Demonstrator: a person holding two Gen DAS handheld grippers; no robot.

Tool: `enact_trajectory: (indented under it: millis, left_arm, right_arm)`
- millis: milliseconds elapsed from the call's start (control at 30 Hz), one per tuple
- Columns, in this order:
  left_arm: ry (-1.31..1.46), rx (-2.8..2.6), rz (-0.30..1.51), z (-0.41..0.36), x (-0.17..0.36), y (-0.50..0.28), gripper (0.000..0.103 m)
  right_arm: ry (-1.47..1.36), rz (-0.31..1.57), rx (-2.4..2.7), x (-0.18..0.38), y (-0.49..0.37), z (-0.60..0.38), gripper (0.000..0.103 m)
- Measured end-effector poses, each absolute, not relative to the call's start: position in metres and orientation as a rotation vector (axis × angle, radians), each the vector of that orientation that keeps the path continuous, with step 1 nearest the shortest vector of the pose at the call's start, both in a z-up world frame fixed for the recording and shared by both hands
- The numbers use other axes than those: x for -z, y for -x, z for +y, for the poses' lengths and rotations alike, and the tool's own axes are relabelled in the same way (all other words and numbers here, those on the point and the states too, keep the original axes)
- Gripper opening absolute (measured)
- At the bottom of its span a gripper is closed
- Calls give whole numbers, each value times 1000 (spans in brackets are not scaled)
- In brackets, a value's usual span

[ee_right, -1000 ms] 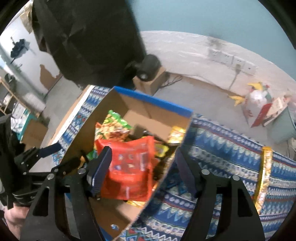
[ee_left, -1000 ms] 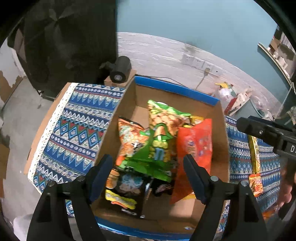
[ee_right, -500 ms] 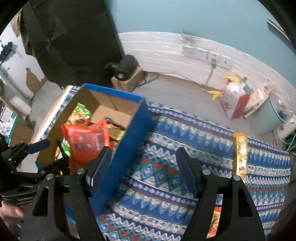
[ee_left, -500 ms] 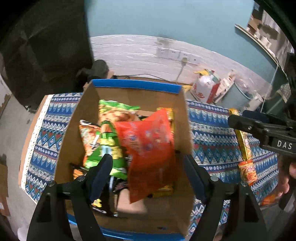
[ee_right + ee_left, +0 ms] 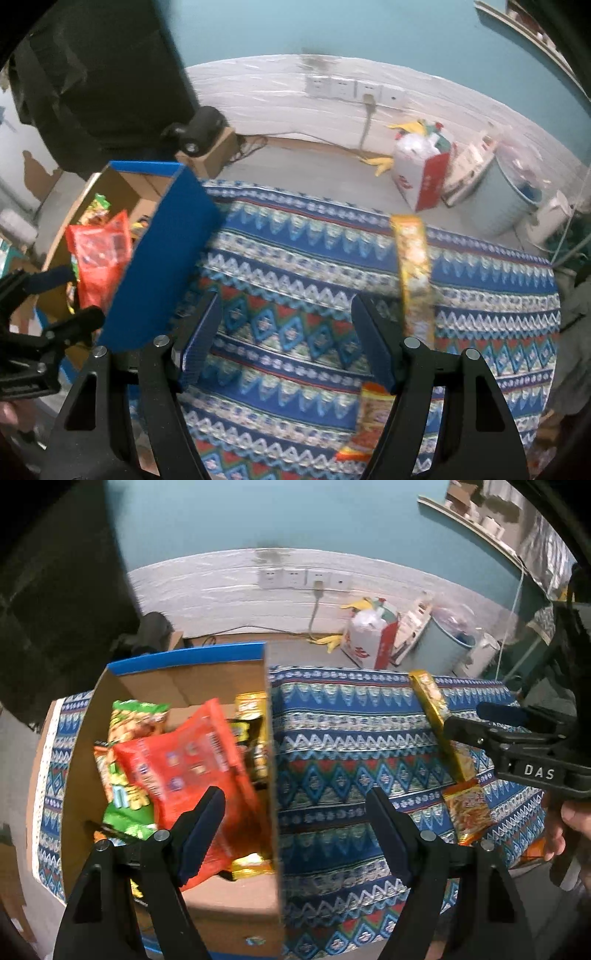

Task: Organize snacks
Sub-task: 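Move both grippers back toward the remaining snacks on the cloth, then grasp the gold stick pack with the right gripper while the left grasps the orange fries packet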

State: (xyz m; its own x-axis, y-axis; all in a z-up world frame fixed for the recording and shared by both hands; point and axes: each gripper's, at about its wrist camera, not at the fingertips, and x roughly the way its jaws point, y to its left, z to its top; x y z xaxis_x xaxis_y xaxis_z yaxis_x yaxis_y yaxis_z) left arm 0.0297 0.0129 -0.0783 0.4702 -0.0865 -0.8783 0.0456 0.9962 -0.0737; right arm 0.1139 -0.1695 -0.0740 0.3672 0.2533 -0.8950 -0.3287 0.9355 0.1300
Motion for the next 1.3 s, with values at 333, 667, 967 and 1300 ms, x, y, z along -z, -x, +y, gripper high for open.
enact_trajectory:
  millis: [333, 667, 967, 1300]
  left_arm:
    - [-57, 129, 1091, -42, 96, -46, 81]
    - [-81, 174, 1156, -76, 135, -76, 81]
    - [-79, 187, 1216, -88, 171, -100, 81]
    - [-38, 195, 1283, -93, 199, -109, 81]
  right_arm:
    - [86, 1167, -266, 104, -115, -229, 74]
    - [100, 1233, -195, 147, -130, -264, 74]
    - [113, 1294, -175, 194, -148, -274, 74]
    - [130, 1343, -171, 221, -156, -281, 33]
